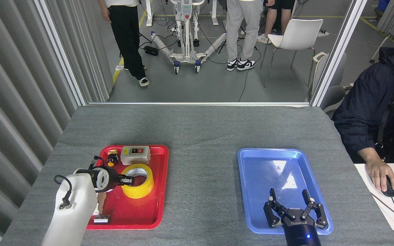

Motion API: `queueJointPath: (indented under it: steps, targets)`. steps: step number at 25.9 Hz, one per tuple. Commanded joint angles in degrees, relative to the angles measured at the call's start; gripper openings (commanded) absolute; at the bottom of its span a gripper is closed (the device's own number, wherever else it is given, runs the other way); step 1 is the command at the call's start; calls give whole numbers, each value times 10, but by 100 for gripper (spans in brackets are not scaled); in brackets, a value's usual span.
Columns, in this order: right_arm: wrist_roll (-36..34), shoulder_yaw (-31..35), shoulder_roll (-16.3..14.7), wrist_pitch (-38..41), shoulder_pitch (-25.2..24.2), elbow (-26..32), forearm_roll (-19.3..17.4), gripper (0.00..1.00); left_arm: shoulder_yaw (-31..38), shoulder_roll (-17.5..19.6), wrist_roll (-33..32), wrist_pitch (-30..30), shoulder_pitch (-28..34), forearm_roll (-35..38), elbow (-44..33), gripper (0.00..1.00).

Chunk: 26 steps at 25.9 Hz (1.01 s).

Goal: Place and move tape with both arms
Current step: 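Grasp the yellow tape roll's rim with the left gripper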

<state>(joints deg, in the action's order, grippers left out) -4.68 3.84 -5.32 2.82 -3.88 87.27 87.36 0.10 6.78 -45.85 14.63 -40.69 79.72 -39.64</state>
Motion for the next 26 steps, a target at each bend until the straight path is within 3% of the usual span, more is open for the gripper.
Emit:
queueJointPath:
  steps: [1, 7, 11, 18, 26]
  targets:
    - [0, -1, 1, 0, 0, 0, 0, 100, 0, 0, 7, 0, 0, 0, 0, 51]
    - [0, 0, 0, 0, 0, 0, 0, 100, 0, 0, 23, 1, 0, 0, 0, 47]
    - [0, 0, 0, 0, 0, 0, 0, 100, 0, 0, 25, 1, 0, 0, 1, 37]
    - [0, -1, 0, 0, 0, 0, 0, 100, -1, 1, 25, 1, 0, 0, 4, 35]
    - [0, -1, 1, 1, 0, 0, 1, 100, -5, 2, 29, 1, 0, 0, 4, 25]
